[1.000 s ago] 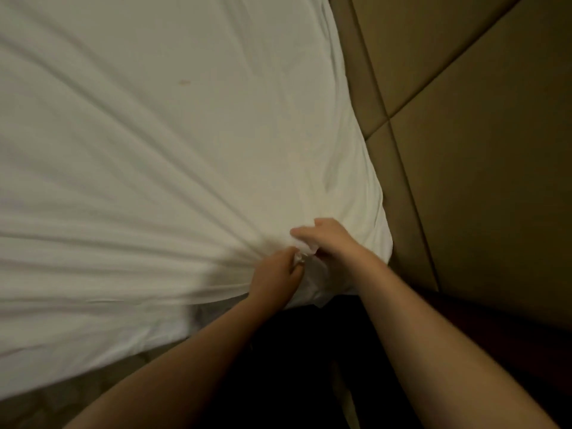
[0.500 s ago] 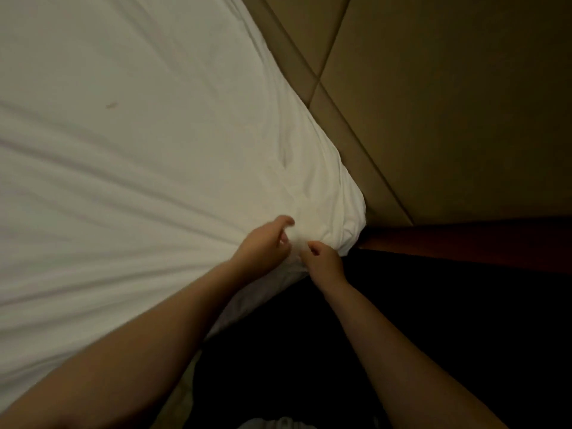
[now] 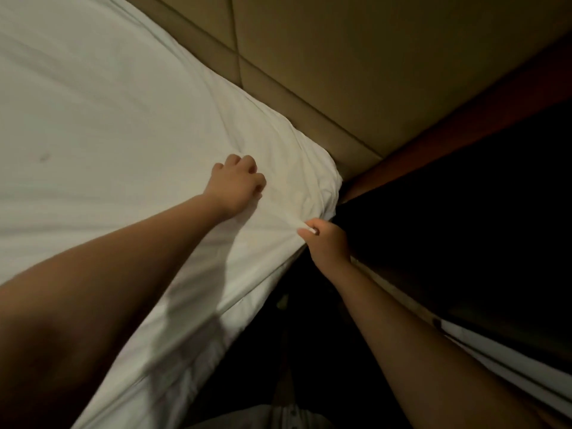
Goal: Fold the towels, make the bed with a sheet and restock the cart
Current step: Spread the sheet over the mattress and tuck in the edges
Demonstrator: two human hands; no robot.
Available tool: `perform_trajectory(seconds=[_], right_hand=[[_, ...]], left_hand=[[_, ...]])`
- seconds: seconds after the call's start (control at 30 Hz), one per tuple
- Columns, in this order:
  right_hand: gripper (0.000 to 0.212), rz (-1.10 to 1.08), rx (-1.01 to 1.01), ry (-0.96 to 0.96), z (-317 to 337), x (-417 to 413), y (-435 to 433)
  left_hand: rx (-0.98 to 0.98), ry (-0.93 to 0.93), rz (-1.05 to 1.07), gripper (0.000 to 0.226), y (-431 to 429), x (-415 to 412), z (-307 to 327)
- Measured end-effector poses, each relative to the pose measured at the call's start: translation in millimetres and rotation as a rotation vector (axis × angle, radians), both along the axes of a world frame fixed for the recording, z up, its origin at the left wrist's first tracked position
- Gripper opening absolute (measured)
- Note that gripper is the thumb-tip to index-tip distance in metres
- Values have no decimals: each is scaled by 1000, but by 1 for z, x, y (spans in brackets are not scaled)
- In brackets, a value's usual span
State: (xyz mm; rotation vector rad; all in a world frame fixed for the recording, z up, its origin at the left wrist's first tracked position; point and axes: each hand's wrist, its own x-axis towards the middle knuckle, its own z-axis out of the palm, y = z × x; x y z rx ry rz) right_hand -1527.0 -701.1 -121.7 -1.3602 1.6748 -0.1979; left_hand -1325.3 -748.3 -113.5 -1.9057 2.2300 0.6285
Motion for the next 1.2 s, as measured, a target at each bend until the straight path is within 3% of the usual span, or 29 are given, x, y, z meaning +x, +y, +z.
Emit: perform_trajectory(seconds=[0.3, 0.43, 0.63, 0.83, 1.0, 1.2], right_hand=[[18, -126, -127, -22, -8, 7, -22], [18, -40, -111, 43, -20, 7, -37], [18, 127, -398, -77, -32, -5, -38], [24, 288, -196, -124, -13, -12, -60], [27, 181, -335, -120, -3, -9, -56], [36, 30, -121, -18, -2, -16, -54]], left_hand=[[-126, 75, -19, 24, -15, 7, -7], [-67, 38, 9, 17, -23, 9, -14], [-172, 23, -11, 17, -23, 4, -26], [-298, 95, 65, 16, -19, -3, -34], [-285, 72, 47, 15, -20, -5, -30], [-288, 118, -48, 17, -27, -3, -14]])
